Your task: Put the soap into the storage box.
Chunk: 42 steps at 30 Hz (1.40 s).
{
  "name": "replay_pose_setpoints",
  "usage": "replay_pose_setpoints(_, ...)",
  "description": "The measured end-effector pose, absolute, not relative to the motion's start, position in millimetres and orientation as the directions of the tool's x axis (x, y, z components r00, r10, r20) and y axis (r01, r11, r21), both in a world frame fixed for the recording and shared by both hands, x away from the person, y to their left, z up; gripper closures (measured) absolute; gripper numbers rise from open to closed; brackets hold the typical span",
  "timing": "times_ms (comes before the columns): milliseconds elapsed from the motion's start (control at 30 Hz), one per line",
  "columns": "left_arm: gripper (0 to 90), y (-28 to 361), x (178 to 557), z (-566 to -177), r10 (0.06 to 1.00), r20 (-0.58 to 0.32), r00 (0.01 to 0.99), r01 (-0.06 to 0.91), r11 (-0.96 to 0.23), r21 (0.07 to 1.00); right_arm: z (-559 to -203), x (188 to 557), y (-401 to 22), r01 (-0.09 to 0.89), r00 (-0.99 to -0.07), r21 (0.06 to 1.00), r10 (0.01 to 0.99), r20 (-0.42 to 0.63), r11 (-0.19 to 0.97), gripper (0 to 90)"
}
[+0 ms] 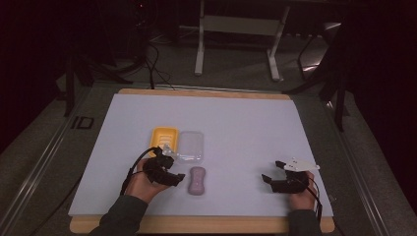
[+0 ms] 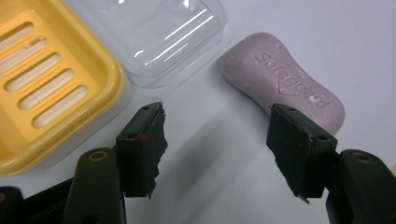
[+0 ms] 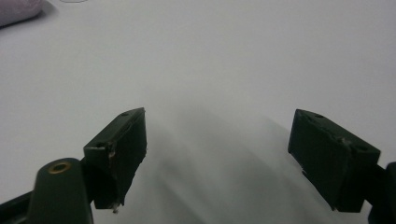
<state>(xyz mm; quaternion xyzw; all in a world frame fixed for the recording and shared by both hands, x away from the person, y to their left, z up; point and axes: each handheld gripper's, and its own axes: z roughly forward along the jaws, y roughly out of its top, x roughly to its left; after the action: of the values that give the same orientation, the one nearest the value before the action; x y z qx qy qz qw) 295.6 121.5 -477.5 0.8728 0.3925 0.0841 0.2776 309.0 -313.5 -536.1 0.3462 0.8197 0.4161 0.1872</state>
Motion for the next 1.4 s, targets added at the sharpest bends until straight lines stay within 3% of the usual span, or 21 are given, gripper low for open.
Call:
replay_pose_setpoints(800,28.5,95,301,-480,0.704,-0.080,0.706,0.633,-0.576,0.518,-536,309,-312,0.410,-0.693,0.806,0.720,-0.030,0.428,19.1)
replay_pose_setpoints(1400,15.4,72,304,-489,0.703,-0.079,0.706,0.641,-0.588,0.493,-536,308,-313,0.408,-0.691,0.811,0.723,-0.027,0.419,19.1)
